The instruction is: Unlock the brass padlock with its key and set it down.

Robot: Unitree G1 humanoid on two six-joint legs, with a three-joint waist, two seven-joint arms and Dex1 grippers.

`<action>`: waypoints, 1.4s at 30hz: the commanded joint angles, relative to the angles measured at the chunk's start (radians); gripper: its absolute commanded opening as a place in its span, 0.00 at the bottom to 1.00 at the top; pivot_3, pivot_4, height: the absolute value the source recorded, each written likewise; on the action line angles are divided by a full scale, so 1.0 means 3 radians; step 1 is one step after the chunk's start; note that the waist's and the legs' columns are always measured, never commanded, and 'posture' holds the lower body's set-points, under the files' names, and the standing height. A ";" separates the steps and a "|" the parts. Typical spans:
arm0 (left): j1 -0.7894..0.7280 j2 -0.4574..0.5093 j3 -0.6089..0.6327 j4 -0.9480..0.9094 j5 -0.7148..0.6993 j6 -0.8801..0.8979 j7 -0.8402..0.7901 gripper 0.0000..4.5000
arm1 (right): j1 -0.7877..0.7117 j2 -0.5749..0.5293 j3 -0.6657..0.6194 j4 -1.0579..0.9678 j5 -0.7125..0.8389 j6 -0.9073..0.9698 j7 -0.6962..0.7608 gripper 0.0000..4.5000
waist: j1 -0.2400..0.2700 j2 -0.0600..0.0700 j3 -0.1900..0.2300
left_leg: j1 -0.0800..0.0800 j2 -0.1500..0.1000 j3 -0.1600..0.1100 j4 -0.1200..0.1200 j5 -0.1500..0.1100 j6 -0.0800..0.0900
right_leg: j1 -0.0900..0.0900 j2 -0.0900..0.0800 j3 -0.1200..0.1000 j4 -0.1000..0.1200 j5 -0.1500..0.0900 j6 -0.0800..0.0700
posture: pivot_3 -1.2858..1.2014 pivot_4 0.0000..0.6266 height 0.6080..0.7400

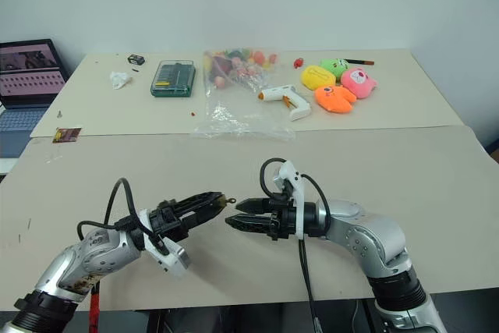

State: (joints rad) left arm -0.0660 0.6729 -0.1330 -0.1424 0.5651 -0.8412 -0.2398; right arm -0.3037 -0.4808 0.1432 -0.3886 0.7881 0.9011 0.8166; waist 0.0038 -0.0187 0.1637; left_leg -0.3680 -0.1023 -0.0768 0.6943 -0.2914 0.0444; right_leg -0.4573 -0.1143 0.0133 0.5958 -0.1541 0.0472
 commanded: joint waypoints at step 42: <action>-0.0490 -0.0037 0.0116 -0.0052 0.0328 -0.0159 0.0085 0.19 | -0.0321 0.0056 -0.0181 0.0028 0.0327 0.0274 -0.0006 0.01 | 0.0006 0.0000 0.0000 | 0.0000 0.0000 0.0000 0.0001 0.0001 -0.0001 | 0.0001 0.0000 0.0000 0.0000 0.0001 -0.0001 | 0.52 0.24 1.00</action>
State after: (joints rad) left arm -0.1850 0.6674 -0.1304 -0.1388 0.6182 -0.8469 -0.2872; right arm -0.3882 -0.4786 0.0814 -0.3521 0.8160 0.9335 0.8020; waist 0.0056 -0.0187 0.1637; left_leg -0.3681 -0.1024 -0.0768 0.6946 -0.2912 0.0441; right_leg -0.4571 -0.1143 0.0134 0.5957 -0.1538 0.0468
